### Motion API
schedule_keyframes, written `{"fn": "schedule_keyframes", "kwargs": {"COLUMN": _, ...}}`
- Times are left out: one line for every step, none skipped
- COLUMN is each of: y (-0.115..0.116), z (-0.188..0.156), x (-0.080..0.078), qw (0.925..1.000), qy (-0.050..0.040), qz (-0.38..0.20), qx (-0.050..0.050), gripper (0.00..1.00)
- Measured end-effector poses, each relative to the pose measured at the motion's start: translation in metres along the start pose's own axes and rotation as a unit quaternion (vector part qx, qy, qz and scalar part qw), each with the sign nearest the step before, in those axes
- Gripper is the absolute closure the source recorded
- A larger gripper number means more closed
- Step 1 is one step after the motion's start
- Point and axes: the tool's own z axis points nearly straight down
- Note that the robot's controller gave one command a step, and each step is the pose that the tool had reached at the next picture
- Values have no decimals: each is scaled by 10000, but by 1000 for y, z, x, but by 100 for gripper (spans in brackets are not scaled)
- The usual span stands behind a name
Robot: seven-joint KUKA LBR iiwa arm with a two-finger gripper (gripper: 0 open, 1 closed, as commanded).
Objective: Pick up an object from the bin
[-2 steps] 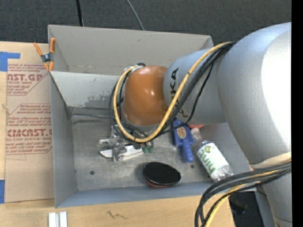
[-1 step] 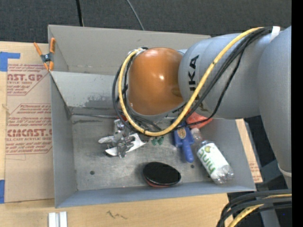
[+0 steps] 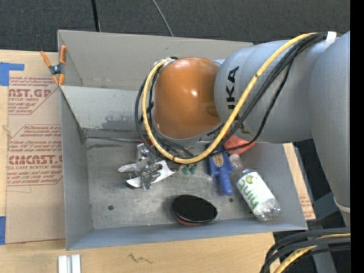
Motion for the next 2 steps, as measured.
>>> {"fn": "schedule_keyframes", "kwargs": {"y": 2, "z": 9, "x": 1, "qw": 9998, "qy": -21, "qz": -200, "qx": 6, "gripper": 100}}
{"fn": "schedule_keyframes", "kwargs": {"y": 14, "z": -164, "x": -28, "qw": 9974, "qy": 4, "qz": -716, "qx": 5, "gripper": 100}}
